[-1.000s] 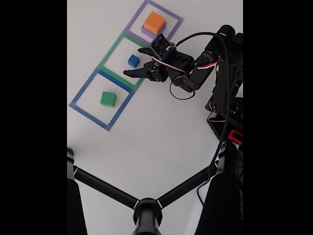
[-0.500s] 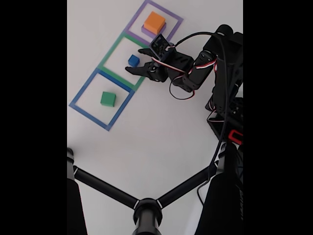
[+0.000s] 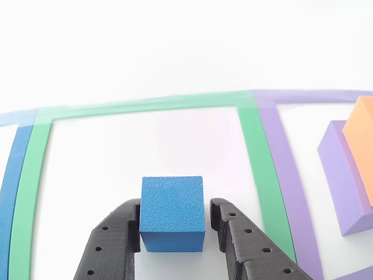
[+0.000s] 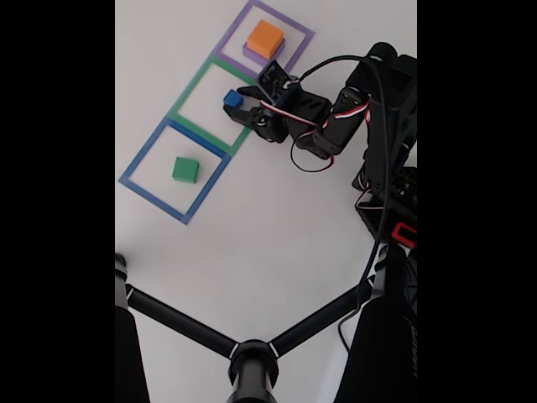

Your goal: Tower of hanoi

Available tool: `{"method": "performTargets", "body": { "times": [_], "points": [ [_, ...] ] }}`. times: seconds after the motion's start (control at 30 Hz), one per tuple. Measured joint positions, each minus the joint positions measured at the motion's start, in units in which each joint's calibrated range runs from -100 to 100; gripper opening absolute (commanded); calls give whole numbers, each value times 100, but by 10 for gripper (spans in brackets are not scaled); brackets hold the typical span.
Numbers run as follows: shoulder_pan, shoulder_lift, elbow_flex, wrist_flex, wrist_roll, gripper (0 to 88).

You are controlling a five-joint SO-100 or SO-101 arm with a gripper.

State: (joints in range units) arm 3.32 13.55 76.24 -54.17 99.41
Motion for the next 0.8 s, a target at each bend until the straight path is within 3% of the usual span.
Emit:
{"method": "performTargets", "body": {
  "times": [0.6, 0.8],
  "points": [
    [-115, -68, -87, 40, 0, 47],
    [-205, -1047, -78, 1035, 0, 47]
  ]
}}
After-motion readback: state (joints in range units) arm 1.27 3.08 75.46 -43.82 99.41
